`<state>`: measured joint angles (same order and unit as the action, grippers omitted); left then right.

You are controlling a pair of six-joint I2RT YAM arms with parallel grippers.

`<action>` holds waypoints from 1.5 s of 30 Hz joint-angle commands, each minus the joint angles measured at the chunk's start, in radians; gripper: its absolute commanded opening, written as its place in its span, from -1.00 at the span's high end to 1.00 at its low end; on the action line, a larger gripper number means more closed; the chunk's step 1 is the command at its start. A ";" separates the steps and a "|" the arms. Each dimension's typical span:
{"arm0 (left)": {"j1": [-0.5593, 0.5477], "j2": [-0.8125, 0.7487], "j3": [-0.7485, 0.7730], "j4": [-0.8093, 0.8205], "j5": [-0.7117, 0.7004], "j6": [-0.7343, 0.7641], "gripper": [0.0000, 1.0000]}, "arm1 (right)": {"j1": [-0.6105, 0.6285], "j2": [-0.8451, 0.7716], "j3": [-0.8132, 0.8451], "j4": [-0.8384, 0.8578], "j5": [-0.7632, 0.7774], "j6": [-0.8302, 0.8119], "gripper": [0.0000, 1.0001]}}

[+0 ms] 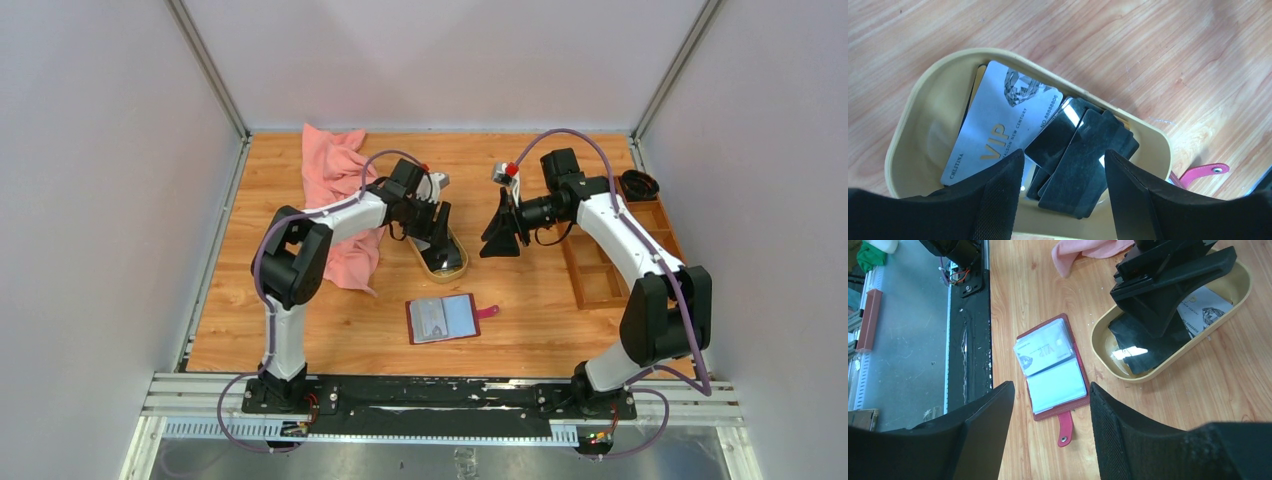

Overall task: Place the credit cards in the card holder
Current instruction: Pick up the credit card from the storage box.

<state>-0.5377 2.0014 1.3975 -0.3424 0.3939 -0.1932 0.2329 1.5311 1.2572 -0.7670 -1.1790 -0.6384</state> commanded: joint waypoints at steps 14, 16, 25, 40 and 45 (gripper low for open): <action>0.009 0.079 0.064 -0.058 0.019 -0.055 -0.31 | -0.016 0.001 -0.016 -0.002 -0.025 0.005 -0.21; 0.008 0.080 0.061 -0.054 0.052 -0.063 -0.24 | -0.016 0.000 -0.017 -0.002 -0.025 0.004 -0.21; 0.008 0.036 -0.009 0.009 0.149 -0.108 0.06 | -0.017 -0.002 -0.016 -0.002 -0.027 0.003 -0.21; 0.008 -0.035 -0.085 0.146 0.283 -0.206 0.30 | -0.017 0.000 -0.018 -0.002 -0.026 0.002 -0.21; 0.007 -0.052 -0.113 0.201 0.322 -0.244 0.39 | -0.018 0.001 -0.018 -0.002 -0.023 0.002 -0.21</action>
<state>-0.5304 1.9961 1.3098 -0.2008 0.6441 -0.3893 0.2329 1.5311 1.2572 -0.7620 -1.1820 -0.6388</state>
